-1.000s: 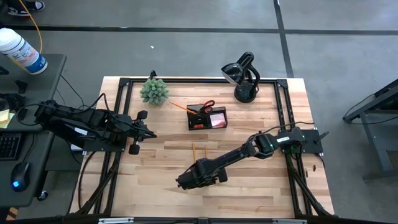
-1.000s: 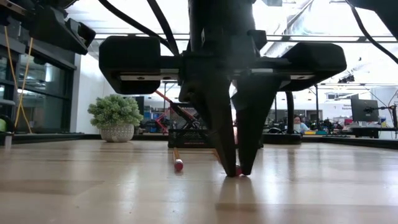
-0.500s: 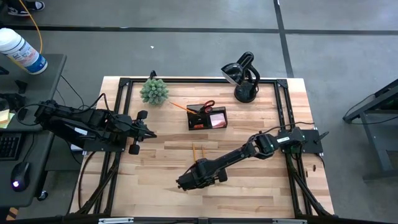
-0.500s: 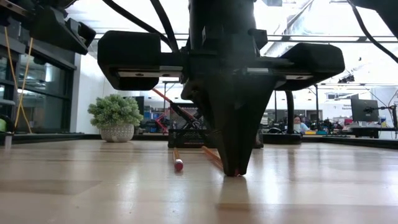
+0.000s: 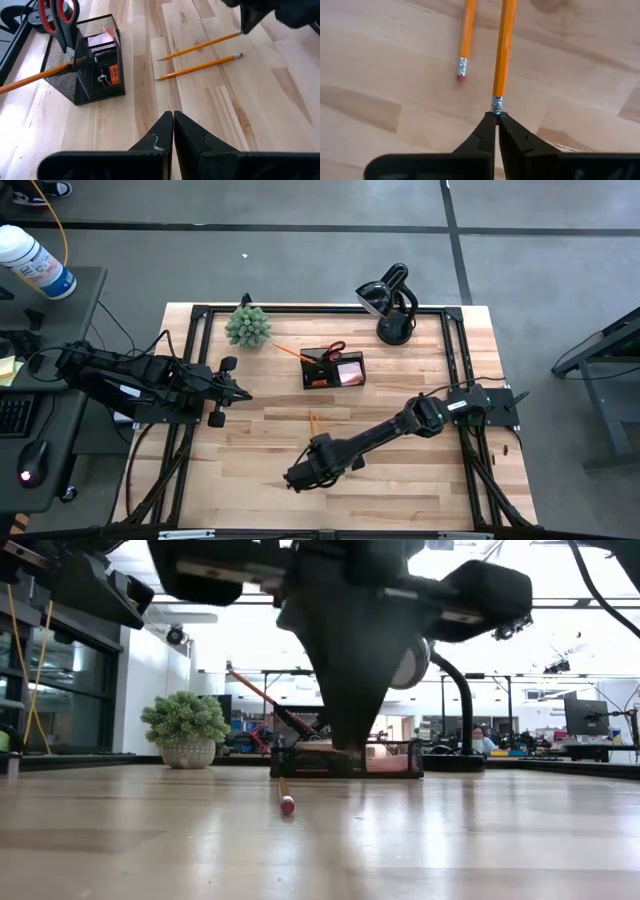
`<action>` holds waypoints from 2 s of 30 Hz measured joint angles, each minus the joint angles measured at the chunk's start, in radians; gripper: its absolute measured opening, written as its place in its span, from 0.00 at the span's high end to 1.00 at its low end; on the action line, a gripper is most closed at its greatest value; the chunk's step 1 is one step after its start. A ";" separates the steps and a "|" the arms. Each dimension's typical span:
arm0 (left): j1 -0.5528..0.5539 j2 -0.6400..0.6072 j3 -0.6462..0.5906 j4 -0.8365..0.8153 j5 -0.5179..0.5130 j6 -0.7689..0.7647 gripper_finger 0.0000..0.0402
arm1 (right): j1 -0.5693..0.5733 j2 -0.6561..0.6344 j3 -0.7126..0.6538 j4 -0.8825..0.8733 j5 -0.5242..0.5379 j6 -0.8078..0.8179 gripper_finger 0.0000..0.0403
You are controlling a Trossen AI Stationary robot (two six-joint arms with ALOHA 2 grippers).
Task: Pick and place office supplies into organizer
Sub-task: Put the left pencil into the desk organizer
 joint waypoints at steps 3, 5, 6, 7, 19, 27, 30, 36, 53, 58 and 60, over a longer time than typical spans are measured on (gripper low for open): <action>0.000 0.000 0.000 -0.001 -0.002 0.000 0.99 | 0.000 -0.028 -0.018 -0.006 0.018 -0.017 1.00; 0.000 0.000 0.000 0.000 -0.009 -0.001 0.99 | 0.000 -0.036 -0.004 -0.042 0.037 -0.040 1.00; 0.000 0.000 0.000 -0.001 -0.016 -0.003 0.99 | 0.000 -0.043 -0.003 -0.043 0.042 -0.051 1.00; 0.000 0.000 0.000 -0.001 -0.019 -0.003 0.99 | 0.000 -0.051 -0.004 -0.045 0.051 -0.060 1.00; 0.000 0.000 0.000 -0.009 -0.019 -0.004 0.99 | -0.031 -0.105 -0.004 -0.069 0.182 -0.134 1.00; 0.000 0.000 0.000 -0.009 -0.019 -0.006 0.99 | -0.054 -0.108 -0.004 -0.076 0.231 -0.191 1.00; 0.000 0.000 0.000 -0.009 -0.019 -0.006 0.99 | -0.060 -0.108 -0.004 -0.080 0.249 -0.207 1.00; 0.000 0.000 0.000 -0.009 -0.025 -0.004 0.99 | -0.060 -0.136 -0.003 -0.119 0.306 -0.219 1.00; 0.000 0.000 0.000 -0.008 -0.026 -0.004 0.99 | -0.118 -0.196 -0.002 -0.186 0.362 -0.296 1.00; 0.000 0.000 0.000 -0.008 -0.026 -0.004 0.99 | -0.119 -0.196 -0.002 -0.186 0.368 -0.300 1.00; 0.000 0.000 0.000 -0.008 -0.026 -0.004 0.99 | -0.119 -0.196 -0.002 -0.186 0.370 -0.297 1.00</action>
